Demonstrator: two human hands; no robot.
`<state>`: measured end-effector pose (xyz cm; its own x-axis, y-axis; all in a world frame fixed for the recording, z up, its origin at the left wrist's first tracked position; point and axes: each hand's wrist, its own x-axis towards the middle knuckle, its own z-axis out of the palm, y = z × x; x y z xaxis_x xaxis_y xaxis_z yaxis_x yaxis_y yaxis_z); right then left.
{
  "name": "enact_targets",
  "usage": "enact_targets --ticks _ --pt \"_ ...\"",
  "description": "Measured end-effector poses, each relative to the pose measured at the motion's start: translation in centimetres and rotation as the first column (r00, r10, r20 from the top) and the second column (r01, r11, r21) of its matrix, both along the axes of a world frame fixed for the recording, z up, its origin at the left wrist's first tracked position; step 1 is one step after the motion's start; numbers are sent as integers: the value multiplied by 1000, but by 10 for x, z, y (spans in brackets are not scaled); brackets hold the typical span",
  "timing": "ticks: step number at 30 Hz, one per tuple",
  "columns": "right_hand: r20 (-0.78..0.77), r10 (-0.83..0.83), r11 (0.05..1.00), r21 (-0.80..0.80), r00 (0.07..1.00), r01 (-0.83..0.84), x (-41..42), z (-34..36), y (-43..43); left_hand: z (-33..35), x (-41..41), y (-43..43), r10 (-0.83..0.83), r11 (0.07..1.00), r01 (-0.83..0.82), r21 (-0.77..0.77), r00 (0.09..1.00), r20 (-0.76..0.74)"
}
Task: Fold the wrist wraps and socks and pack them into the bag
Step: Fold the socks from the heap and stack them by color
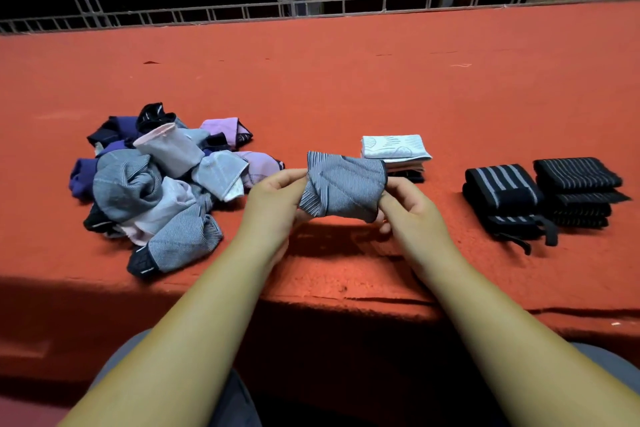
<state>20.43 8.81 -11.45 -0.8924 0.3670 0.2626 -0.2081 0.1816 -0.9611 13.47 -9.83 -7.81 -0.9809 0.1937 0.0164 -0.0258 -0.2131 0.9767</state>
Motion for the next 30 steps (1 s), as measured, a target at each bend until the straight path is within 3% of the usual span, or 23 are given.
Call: enact_targets --ticks 5,7,9,11,15,19,24,30 --pt "29 -71 997 -12 997 71 0 -4 5 -11 -18 4 138 984 -132 -116 990 42" --pt "-15 -158 978 135 987 159 3 -3 7 -11 -18 2 200 909 -264 -323 955 -218" --pt "-61 -211 947 235 976 219 6 -1 5 -10 -10 1 105 792 -402 -460 831 -546" --pt "-84 -211 935 274 974 226 8 0 2 -4 4 6 -42 791 -375 -483 754 -655" --pt "-129 -184 922 320 974 217 8 0 -3 -3 17 17 -147 785 -321 -530 735 -662" --pt "-153 -203 885 393 967 248 9 1 -3 -6 11 14 -62 792 -302 -531 825 -562" --pt "-118 -308 810 488 944 325 9 4 6 -9 -8 2 17 695 -379 -610 858 -514" --pt "29 -417 903 131 908 410 2 8 18 -9 -34 -10 148 643 -459 -614 860 -488"
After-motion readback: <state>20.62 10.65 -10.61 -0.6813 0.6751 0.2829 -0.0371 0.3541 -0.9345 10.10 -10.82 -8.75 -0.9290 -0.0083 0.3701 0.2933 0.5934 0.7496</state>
